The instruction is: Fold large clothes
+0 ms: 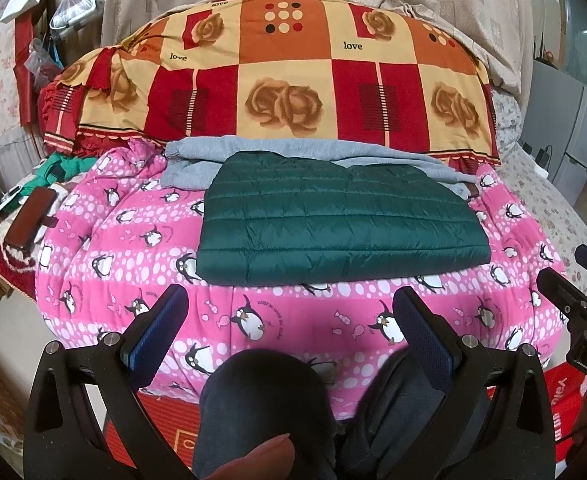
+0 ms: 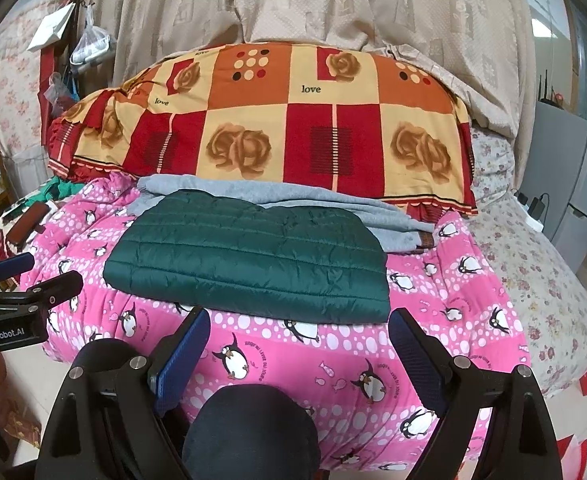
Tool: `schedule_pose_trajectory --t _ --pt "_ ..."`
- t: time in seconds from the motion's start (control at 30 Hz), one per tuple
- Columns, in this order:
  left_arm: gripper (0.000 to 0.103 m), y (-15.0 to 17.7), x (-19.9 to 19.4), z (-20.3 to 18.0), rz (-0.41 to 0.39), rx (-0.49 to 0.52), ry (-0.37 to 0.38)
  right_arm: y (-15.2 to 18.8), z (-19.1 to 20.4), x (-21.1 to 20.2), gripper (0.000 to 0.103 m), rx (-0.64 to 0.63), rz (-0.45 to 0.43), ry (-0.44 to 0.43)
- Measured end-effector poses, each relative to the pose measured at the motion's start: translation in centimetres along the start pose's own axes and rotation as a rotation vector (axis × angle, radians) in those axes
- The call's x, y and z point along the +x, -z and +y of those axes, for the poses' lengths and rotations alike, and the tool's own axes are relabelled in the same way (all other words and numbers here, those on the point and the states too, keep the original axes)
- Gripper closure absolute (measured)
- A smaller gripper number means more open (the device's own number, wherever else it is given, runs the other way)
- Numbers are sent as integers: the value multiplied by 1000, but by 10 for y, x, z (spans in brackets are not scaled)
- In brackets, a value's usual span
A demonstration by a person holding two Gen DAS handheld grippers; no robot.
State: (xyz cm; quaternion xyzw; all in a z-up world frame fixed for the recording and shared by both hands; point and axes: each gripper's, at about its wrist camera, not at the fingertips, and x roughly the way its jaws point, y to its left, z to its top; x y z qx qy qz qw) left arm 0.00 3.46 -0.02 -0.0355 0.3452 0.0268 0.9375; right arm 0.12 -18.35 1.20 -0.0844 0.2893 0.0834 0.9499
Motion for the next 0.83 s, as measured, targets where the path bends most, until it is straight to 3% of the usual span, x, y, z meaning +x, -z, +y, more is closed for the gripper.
schedule_pose_trajectory --t 0.83 --pt "1 7 -2 -6 -24 3 -2 1 2 -2 14 0 -1 -5"
